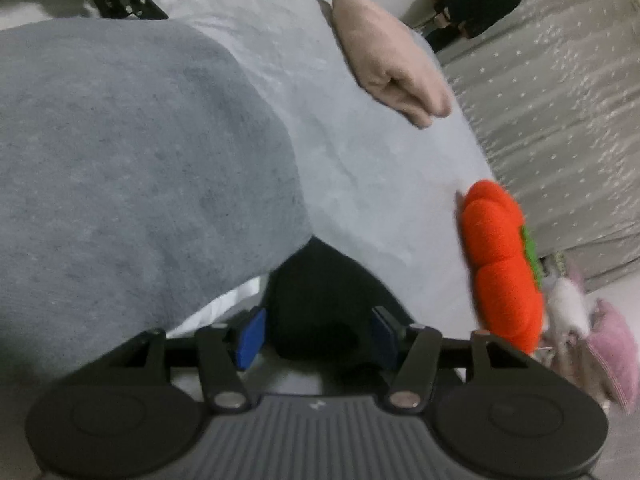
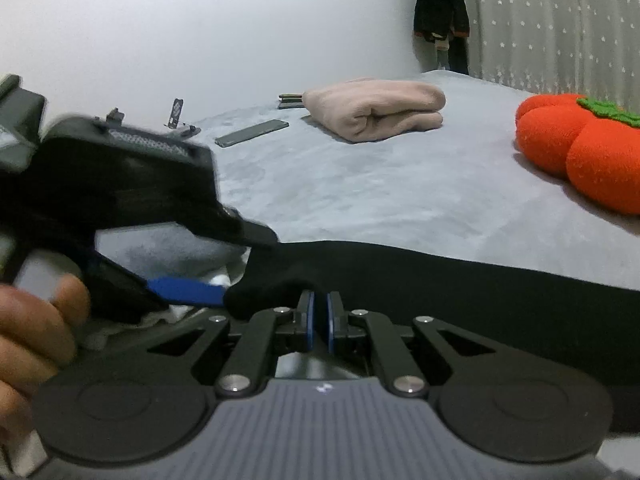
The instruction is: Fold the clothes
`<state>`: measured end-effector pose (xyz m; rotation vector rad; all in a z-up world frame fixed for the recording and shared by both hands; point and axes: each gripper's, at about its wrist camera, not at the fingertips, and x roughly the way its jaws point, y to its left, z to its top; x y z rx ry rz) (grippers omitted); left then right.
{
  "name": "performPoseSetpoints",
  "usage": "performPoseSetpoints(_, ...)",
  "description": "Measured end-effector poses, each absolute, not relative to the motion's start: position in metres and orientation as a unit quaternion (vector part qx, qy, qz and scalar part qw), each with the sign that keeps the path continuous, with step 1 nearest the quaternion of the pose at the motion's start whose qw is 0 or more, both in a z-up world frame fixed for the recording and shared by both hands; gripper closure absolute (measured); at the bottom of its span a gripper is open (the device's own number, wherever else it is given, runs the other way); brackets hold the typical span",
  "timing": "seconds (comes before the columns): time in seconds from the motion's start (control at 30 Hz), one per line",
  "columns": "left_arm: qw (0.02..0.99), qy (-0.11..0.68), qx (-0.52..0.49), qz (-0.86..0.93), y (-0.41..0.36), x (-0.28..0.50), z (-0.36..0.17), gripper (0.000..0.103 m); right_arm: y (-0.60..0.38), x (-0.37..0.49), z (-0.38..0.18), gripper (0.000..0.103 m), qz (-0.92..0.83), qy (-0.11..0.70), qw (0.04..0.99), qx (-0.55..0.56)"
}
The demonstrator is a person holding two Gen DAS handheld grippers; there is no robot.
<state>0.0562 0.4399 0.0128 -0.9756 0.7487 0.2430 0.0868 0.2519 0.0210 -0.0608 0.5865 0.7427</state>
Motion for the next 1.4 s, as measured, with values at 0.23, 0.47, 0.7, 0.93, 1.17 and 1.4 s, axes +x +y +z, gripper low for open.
performPoseSetpoints(0.23, 0.817, 0.339, -0.452, 0.112, 0.440, 0.057, 0.013, 0.101, 0.246, 0.084, 0.018, 0.093, 0.366, 0.281, 0.886, -0.034)
performPoseSetpoints(0.47, 0.839, 0.304, -0.433, 0.128, 0.447, 0.044, 0.032, 0.101, 0.206, 0.078, 0.028, 0.062, 0.339, 0.270, 0.901, -0.009)
performPoseSetpoints(0.7, 0.859, 0.289, -0.404, 0.124, 0.438, 0.045, 0.041, 0.101, 0.184, 0.098, 0.010, 0.061, 0.308, 0.322, 0.895, -0.025)
performPoseSetpoints(0.93, 0.868, 0.277, -0.393, 0.125, 0.438, 0.043, 0.045, 0.101, 0.229, 0.100, 0.008, 0.061, 0.342, 0.290, 0.888, -0.105)
performPoseSetpoints(1.17, 0.859, 0.295, -0.395, 0.137, 0.443, 0.046, 0.035, 0.101, 0.268, 0.097, 0.003, 0.065, 0.369, 0.272, 0.879, -0.133)
performPoseSetpoints(1.4, 0.854, 0.298, -0.405, 0.133, 0.448, 0.046, 0.031, 0.089, 0.286, 0.103, 0.002, 0.065, 0.378, 0.267, 0.877, -0.133)
